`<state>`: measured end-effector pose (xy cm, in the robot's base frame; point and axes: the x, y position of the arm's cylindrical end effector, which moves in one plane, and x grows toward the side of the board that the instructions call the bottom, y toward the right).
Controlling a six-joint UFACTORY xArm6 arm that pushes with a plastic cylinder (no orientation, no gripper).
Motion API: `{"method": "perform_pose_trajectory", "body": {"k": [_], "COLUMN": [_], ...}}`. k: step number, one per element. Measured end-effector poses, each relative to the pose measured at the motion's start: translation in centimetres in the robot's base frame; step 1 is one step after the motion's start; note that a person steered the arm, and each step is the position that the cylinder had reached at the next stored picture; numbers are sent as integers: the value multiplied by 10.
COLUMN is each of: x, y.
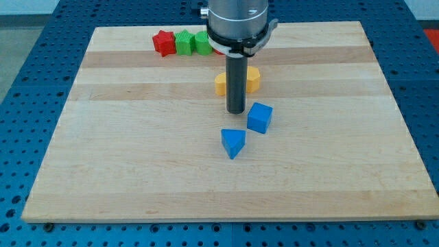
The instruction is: Move the yellow hexagon towards the top right
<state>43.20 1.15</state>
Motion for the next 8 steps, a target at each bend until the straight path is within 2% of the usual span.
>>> {"method": "perform_pose_trajectory", "body": {"k": [8], "x": [0], "y": [24]}}
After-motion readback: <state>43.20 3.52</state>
